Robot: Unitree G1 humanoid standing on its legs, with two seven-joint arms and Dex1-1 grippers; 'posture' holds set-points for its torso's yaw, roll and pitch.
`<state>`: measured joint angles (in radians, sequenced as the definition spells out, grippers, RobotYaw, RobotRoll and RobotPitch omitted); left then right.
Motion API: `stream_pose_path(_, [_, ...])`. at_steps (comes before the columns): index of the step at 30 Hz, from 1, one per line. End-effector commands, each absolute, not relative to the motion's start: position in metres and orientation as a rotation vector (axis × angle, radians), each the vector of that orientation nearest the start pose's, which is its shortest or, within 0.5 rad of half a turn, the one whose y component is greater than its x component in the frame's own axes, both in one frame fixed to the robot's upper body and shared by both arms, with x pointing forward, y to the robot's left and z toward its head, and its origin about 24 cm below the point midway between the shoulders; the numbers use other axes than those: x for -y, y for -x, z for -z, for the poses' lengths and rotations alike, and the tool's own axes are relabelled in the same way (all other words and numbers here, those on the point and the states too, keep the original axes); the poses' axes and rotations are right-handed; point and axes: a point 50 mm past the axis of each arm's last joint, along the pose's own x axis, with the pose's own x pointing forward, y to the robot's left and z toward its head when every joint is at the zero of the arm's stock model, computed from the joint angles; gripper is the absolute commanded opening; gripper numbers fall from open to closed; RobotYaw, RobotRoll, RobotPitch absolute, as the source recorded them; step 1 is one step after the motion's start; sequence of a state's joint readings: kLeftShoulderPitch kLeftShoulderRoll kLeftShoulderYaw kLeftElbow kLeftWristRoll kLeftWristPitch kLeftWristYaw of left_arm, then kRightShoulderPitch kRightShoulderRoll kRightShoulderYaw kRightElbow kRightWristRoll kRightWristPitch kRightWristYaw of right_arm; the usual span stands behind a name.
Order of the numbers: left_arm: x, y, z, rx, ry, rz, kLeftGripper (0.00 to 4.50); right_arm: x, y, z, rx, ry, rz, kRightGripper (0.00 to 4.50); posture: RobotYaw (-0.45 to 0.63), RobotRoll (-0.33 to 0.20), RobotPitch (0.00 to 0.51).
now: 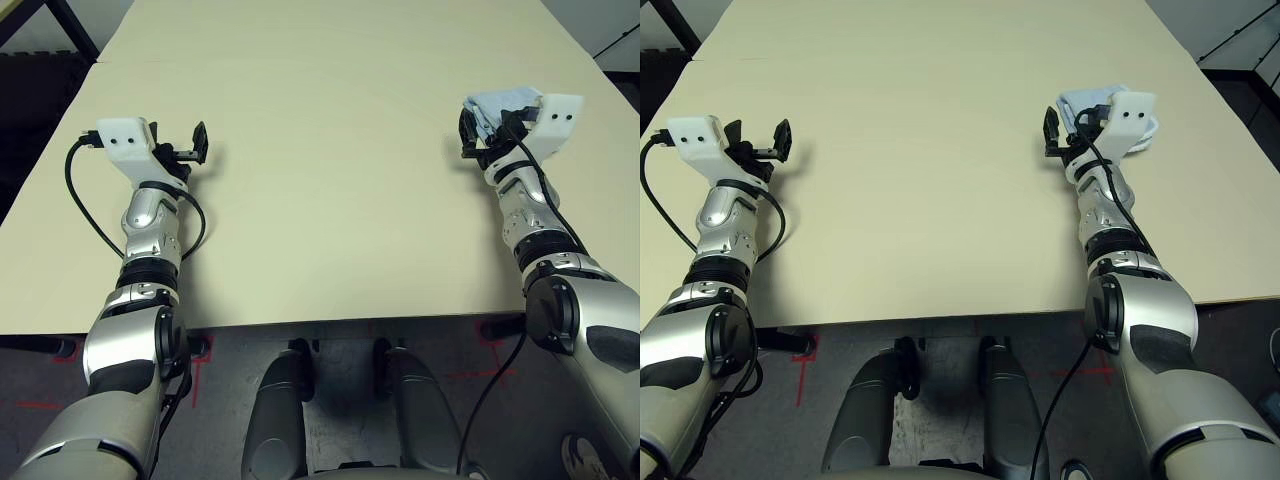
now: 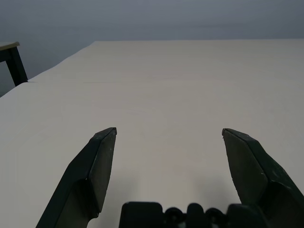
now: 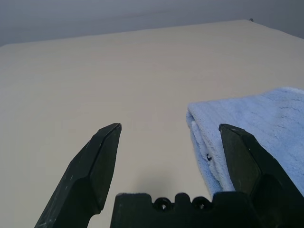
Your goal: Fold the towel and set it aside.
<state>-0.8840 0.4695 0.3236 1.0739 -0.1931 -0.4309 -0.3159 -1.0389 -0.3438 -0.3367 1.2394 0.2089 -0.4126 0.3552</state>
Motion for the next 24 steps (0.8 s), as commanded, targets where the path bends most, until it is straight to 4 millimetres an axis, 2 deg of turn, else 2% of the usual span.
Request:
stream_pose_path(1, [-0.2825, -0.3742, -0.1582, 0.316, -0.065, -0.059, 4.5, 0.2295, -0.4003, -0.1578, 0.264, -0.104, -0.06, 4.49, -0.1, 0.0, 0.189])
stream_pose_path(24, [-0.2804, -0.3735, -0.1537, 0.305, -0.071, -0.05, 4.5, 0.2295, -0.4001, -0.1578, 0.265, -0.102, -0.055, 4.49, -0.11, 0.0, 0.193])
